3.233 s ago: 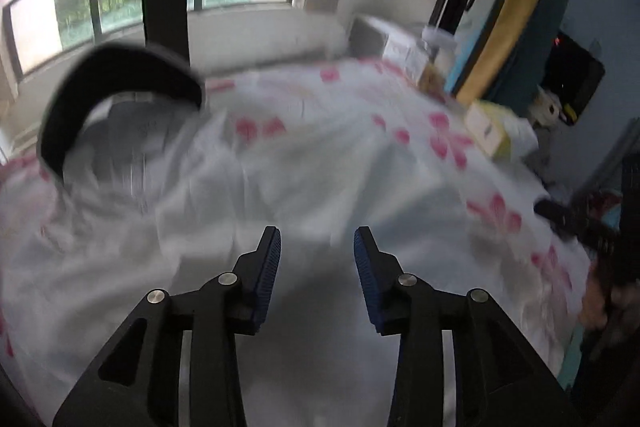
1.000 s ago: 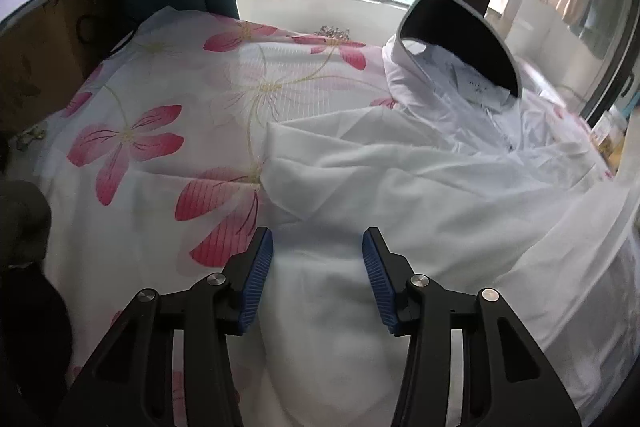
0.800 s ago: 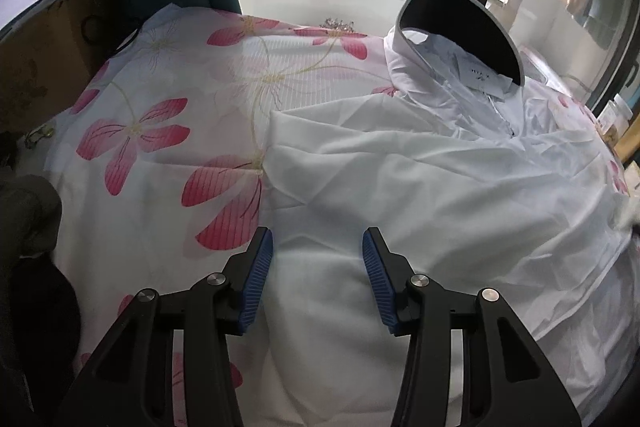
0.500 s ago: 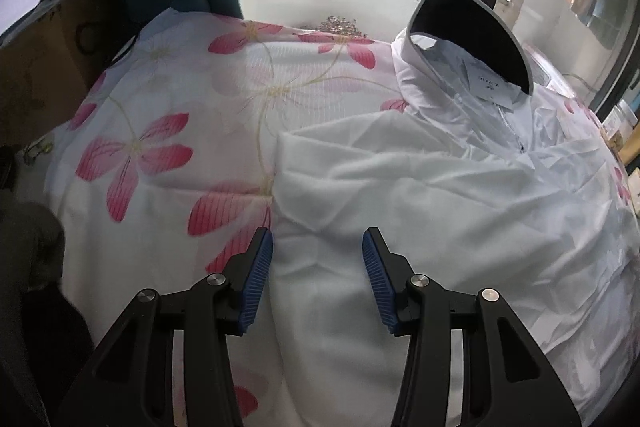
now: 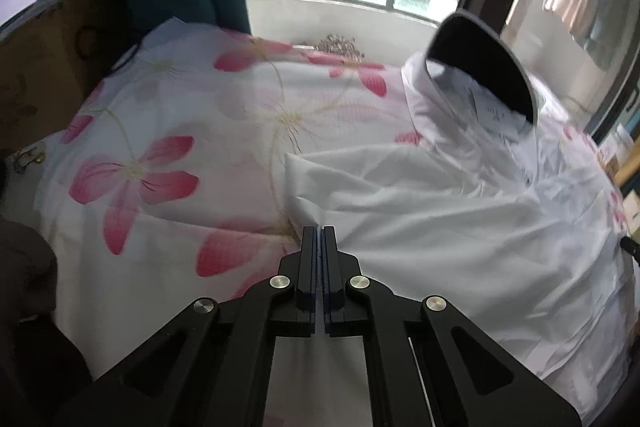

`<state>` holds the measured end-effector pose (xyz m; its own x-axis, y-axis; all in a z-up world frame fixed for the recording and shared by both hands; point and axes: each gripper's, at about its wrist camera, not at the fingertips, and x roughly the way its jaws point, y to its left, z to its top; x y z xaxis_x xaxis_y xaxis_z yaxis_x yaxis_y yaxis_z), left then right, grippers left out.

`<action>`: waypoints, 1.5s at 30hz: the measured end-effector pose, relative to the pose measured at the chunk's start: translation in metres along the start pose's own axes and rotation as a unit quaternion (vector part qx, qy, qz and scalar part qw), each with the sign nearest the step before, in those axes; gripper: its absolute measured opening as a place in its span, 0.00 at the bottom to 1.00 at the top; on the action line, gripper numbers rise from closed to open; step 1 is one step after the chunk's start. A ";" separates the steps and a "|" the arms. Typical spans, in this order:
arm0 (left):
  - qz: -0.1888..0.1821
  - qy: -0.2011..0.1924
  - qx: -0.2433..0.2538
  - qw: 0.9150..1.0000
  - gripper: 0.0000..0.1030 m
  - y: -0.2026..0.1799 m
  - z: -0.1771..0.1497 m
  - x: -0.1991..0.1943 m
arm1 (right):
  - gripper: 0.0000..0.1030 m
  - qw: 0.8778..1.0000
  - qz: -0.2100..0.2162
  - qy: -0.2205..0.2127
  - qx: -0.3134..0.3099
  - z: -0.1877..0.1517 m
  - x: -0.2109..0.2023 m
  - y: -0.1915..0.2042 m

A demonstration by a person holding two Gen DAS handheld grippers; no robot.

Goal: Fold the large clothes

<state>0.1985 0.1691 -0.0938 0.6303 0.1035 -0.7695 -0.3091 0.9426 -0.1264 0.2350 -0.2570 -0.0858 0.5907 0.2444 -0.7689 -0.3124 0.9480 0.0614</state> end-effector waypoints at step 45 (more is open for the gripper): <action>-0.003 0.028 -0.020 0.999 0.44 -0.007 -0.043 -0.024 | 0.50 0.999 -0.032 0.020 -0.032 0.001 0.016 0.019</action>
<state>0.1546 0.1467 -0.1009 0.5912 0.0786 -0.8027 -0.3342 0.9296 -0.1552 0.2398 -0.2348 -0.0964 0.5814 0.1752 -0.7945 -0.3226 0.9462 -0.0274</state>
